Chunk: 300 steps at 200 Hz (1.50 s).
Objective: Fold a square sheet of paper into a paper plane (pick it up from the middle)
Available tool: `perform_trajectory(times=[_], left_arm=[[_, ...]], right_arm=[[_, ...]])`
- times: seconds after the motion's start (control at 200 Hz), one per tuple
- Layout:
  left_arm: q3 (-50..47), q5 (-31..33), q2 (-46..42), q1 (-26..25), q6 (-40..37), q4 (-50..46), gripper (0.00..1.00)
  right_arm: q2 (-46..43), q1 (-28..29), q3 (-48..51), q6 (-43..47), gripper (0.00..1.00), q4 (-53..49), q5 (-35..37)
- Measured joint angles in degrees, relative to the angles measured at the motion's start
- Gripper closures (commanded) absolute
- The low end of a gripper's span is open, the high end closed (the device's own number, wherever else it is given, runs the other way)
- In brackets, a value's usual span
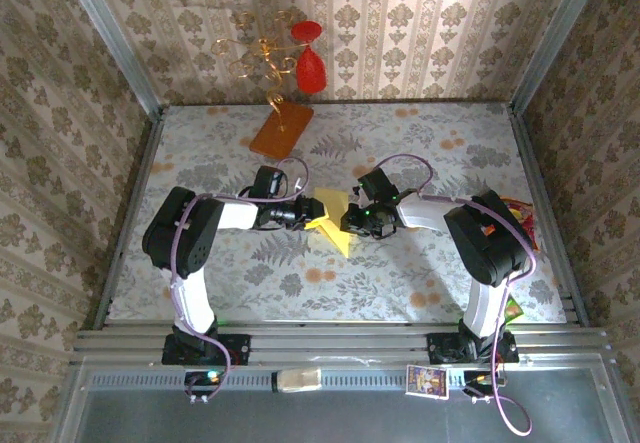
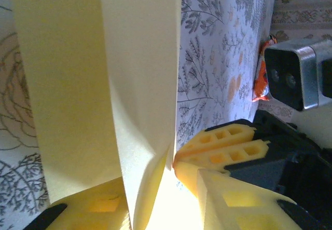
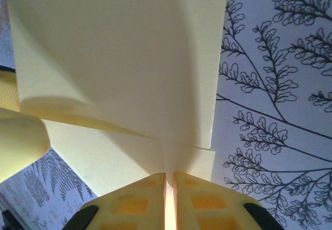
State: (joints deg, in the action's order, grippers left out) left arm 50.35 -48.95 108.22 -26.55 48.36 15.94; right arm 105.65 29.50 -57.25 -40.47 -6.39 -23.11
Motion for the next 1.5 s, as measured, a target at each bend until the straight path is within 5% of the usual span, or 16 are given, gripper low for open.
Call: perform_trajectory(times=[0.405, 0.97, 1.215, 1.5], left_arm=[[1.5, -0.3, 0.1, 0.0, -4.9, -5.8, 0.86], [-1.7, 16.2, -9.1, 1.8, -2.1, -8.2, 0.91], [-2.1, 22.2, -10.1, 0.6, 0.9, -9.7, 0.91], [1.1, 26.4, -10.5, -2.7, 3.3, -14.6, 0.91]], right_arm=[[0.3, 0.0, 0.0, 0.9, 0.83, -0.2, 0.0], [-9.6, -0.1, 0.0, 13.3, 0.43, -4.1, 12.7], [-12.5, 5.1, 3.0, 20.5, 0.41, -1.4, 21.6], [-9.4, 9.9, -0.8, 28.0, 0.44, -1.2, 23.0]])
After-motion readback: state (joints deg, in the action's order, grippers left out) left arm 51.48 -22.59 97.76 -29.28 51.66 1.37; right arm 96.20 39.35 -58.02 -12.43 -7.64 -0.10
